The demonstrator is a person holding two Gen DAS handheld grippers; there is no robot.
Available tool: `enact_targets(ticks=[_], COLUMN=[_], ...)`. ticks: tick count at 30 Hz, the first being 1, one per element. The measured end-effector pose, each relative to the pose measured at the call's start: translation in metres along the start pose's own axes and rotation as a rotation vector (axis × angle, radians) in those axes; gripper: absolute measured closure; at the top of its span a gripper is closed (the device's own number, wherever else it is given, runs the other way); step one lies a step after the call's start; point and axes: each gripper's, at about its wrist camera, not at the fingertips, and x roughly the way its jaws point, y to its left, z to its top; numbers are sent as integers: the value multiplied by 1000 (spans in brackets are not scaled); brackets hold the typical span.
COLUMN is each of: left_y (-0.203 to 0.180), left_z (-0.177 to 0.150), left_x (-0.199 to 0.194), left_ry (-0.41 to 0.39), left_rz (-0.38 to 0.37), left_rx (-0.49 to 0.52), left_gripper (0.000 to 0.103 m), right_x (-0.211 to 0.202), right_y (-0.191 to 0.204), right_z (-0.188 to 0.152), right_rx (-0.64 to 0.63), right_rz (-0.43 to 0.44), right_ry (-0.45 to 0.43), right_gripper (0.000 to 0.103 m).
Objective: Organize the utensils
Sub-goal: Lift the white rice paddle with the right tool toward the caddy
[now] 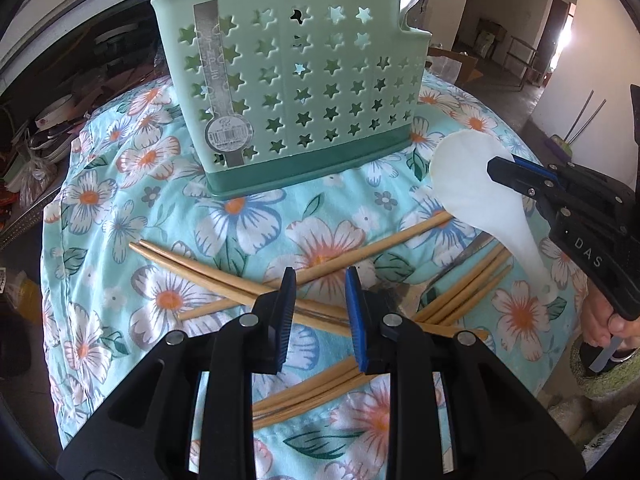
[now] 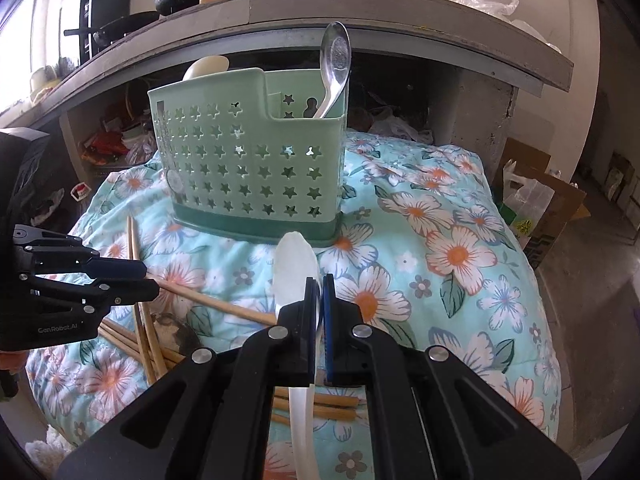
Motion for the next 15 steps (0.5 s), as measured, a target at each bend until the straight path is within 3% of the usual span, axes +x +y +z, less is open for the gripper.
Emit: enact_targets(ticks=[15], left_y=[-4], left_z=[-21], left_x=[-15], left_ry=[38], left_rz=[35], left_rx=[7], left_gripper=[80], right_x=[-6], right_y=[-15], right_z=[-3], right_rx=[45], right_rz=[19], right_ry=[-16], right_gripper=[100])
